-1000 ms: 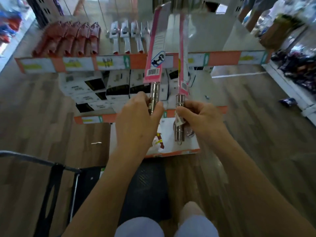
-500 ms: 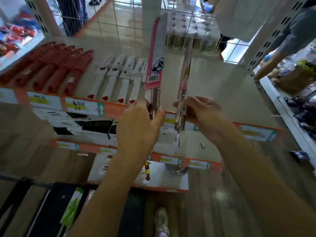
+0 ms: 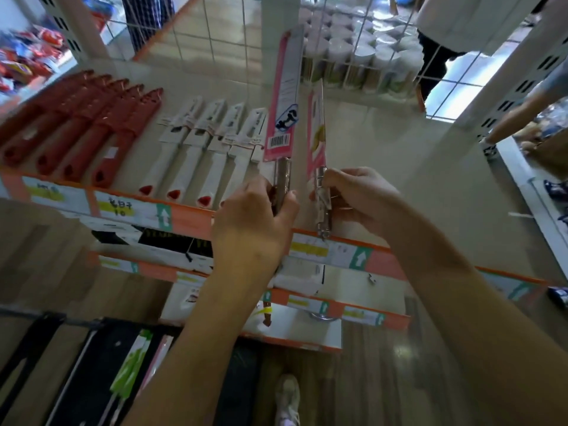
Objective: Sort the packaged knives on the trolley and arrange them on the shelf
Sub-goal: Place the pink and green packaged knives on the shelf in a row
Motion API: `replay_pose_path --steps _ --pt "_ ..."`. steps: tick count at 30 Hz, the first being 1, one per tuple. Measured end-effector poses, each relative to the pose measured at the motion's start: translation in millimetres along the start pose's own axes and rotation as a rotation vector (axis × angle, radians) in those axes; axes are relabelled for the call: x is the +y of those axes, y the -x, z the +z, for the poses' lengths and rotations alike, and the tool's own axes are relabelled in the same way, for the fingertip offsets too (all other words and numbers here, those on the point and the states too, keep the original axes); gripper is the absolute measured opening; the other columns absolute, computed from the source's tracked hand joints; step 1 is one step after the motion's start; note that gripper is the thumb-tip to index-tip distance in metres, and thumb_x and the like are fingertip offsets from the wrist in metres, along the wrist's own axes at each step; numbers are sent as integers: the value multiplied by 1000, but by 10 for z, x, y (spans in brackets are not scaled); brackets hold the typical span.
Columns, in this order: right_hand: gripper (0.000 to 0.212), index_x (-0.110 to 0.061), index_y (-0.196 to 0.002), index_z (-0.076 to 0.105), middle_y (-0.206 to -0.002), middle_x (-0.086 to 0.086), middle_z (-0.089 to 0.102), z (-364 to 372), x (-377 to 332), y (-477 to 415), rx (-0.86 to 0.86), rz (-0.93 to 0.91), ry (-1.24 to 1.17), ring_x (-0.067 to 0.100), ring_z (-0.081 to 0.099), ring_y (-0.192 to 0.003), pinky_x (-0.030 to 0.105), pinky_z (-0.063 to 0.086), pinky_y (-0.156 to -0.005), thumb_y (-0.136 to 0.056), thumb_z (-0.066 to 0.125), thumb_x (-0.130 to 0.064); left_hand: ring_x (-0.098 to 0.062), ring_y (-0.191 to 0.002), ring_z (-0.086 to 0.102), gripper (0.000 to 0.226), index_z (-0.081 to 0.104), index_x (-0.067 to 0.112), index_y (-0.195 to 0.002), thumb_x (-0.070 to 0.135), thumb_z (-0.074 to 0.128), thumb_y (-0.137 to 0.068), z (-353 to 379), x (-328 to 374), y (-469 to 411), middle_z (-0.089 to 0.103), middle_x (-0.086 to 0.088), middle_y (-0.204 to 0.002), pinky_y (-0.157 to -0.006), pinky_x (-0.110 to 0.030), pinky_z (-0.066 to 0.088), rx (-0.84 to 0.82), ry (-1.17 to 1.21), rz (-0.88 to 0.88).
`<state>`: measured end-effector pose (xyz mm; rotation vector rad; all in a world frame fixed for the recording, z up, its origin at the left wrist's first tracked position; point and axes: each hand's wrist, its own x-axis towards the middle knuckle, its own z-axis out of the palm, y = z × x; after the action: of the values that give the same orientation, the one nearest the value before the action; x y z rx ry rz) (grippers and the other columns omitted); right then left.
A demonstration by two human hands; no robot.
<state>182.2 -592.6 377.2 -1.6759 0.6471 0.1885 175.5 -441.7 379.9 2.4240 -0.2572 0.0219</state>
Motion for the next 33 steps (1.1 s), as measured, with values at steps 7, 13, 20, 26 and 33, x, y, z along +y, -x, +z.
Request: replay_pose_path --steps 7,13,20,26,33 --pt "32 -9 -87 65 -77 3 65 37 85 -28 373 -322 652 16 62 -65 26 56 -63 -83 60 -40 -16 -71 50 26 47 16 -86 42 46 -90 43 -9 -14 55 0 -81 -62 -26 32 -50 -21 -4" --pt "37 -12 -114 55 -85 1 53 169 44 -88 433 -333 641 19 57 -81 30 46 -70 -89 51 -39 -16 -71 51 25 45 17 -85 42 46 -91 17 -42 -15 54 1 -80 -63 -27 35 -62 -16 9" --pt "34 -16 -109 59 -82 5 56 207 39 -139 413 -361 784 23 54 -76 29 40 -64 -92 42 -40 -14 -70 51 25 46 18 -84 42 46 -91 -2 -60 4 53 2 -79 -61 -25 35 -61 -2 30" --pt "30 -20 -116 55 -85 4 54 256 27 -95 402 -346 707 23 51 -77 29 37 -65 -93 41 -33 -14 -72 51 27 49 16 -89 42 46 -91 13 -35 21 55 1 -81 -61 -24 34 -66 -15 42" --pt "39 -22 -114 61 -86 1 61 131 -4 2 386 -396 635 16 59 -76 26 47 -63 -95 37 -46 -15 -72 52 27 48 16 -87 42 46 -91 5 -19 60 55 1 -80 -62 -25 36 -69 -14 53"
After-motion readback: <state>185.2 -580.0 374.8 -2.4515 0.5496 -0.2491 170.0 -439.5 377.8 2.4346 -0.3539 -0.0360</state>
